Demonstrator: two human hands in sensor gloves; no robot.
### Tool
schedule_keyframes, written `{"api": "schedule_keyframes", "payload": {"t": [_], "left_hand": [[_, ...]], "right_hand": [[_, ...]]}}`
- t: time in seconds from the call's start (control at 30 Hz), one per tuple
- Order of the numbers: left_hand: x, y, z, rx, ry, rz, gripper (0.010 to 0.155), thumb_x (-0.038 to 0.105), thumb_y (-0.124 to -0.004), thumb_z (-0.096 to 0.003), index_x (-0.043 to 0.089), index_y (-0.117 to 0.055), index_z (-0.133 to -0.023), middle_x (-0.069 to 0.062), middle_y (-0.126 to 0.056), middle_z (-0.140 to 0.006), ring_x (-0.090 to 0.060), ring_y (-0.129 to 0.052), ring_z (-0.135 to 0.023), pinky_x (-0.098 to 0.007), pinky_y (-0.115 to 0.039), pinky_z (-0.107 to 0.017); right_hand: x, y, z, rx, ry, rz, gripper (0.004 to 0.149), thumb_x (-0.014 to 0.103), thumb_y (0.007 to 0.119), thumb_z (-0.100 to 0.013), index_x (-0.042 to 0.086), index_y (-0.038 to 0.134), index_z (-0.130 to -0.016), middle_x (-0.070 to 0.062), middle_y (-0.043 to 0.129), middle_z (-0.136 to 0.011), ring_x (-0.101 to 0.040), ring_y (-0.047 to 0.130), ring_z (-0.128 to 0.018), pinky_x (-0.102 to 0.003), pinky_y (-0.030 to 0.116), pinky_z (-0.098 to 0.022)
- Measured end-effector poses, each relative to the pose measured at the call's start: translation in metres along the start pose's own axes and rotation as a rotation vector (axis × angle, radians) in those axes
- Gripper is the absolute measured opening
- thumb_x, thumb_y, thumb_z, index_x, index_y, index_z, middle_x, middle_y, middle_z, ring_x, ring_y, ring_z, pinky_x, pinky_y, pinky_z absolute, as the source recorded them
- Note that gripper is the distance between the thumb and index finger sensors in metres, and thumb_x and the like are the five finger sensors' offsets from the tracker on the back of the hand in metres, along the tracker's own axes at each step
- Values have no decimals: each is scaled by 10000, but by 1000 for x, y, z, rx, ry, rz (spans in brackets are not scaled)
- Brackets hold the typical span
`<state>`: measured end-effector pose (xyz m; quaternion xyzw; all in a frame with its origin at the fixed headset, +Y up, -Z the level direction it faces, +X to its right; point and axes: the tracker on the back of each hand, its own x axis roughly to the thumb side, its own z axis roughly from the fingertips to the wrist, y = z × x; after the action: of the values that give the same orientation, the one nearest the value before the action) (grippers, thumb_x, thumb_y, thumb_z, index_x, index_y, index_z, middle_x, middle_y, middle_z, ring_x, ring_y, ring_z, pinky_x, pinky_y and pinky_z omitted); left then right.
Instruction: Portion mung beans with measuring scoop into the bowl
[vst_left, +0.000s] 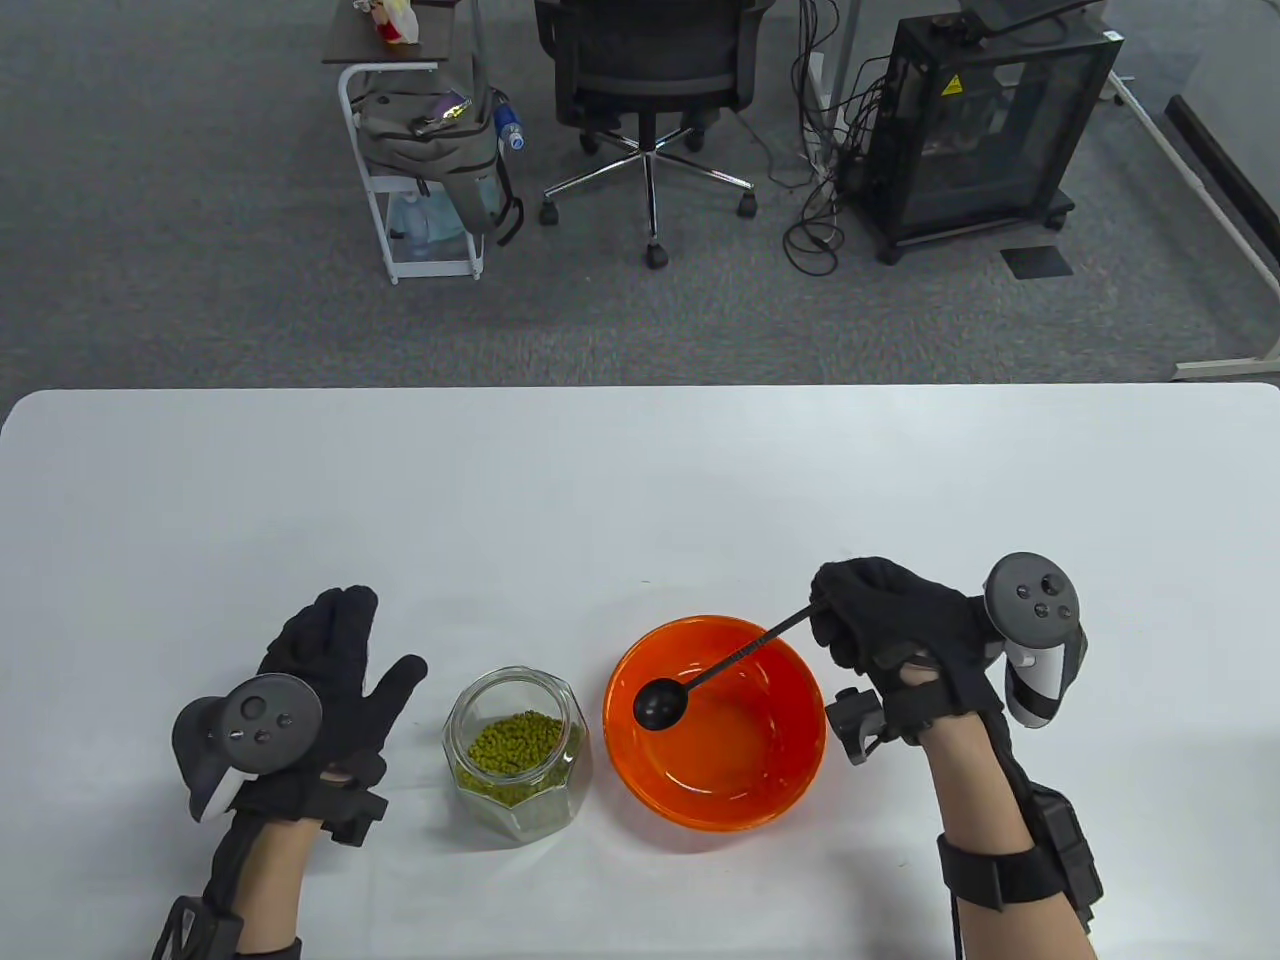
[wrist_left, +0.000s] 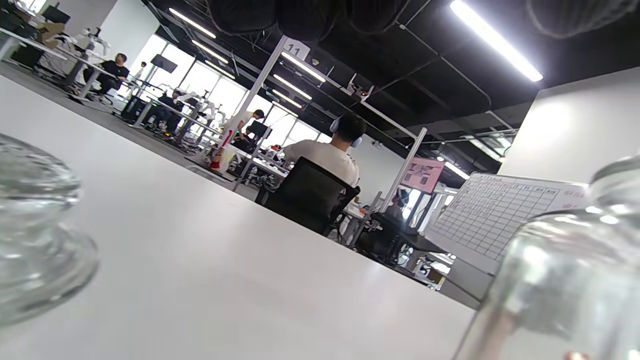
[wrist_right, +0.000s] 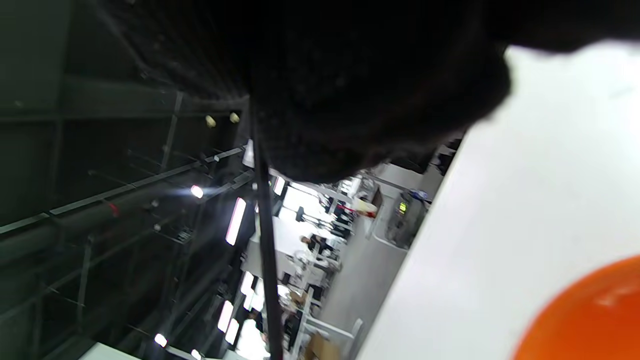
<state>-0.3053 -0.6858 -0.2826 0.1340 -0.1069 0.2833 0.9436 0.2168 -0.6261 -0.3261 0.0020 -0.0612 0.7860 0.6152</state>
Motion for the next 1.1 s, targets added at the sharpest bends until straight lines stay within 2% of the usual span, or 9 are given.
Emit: {"api": "schedule_keyframes", "payload": {"t": [0.17, 0.23, 0.4, 0.57, 0.67, 1.1], "left_hand": [[12, -1, 0, -20, -82, 141, 906, 750, -601, -511, 93, -455, -1117, -239, -477, -1159, -569, -517, -1031, -754, -420, -714], [20, -5, 0, -70, -129, 226, 929, 765, -605, -506, 79, -458, -1115, -250, -473, -1160, -576, -509, -1032, -757, -412, -717], [37, -21, 0, -221, -212, 290, 1077, 852, -640, -462, 20, -425, -1110, -308, -453, -1157, -613, -513, -1024, -770, -423, -712], [50, -37, 0, -332, -255, 259, 1211, 898, -715, -416, -30, -339, -1098, -351, -388, -1155, -644, -472, -1034, -779, -416, -719], [56, -43, 1, -358, -263, 202, 1246, 901, -756, -395, -34, -317, -1092, -355, -369, -1151, -647, -468, -1034, -779, -422, -720], [61, -51, 1, -421, -254, 123, 1268, 861, -871, -377, -35, -321, -1087, -337, -427, -1134, -617, -546, -1027, -772, -469, -723]], "right_hand": [[23, 0, 7, -70, -54, 23, 402, 428, 889, -455, 79, 993, -625, -111, 1086, -347, -163, 1035, -109, -312, 905, -104], [32, 2, 7, -115, -66, 25, 403, 425, 891, -453, 70, 992, -616, -112, 1084, -333, -161, 1031, -104, -313, 904, -97], [40, 9, 13, -140, -82, -5, 405, 418, 892, -453, 54, 988, -602, -113, 1081, -313, -157, 1027, -86, -314, 904, -86], [40, 15, 16, -156, -82, -21, 410, 420, 880, -457, 47, 977, -596, -107, 1076, -310, -153, 1023, -85, -314, 902, -84], [37, 19, 16, -130, -72, -32, 412, 423, 868, -462, 47, 967, -599, -103, 1072, -314, -152, 1022, -86, -315, 900, -87], [30, 44, 16, -65, -58, -28, 415, 423, 852, -468, 45, 954, -604, -100, 1064, -319, -154, 1013, -89, -318, 893, -93]]}}
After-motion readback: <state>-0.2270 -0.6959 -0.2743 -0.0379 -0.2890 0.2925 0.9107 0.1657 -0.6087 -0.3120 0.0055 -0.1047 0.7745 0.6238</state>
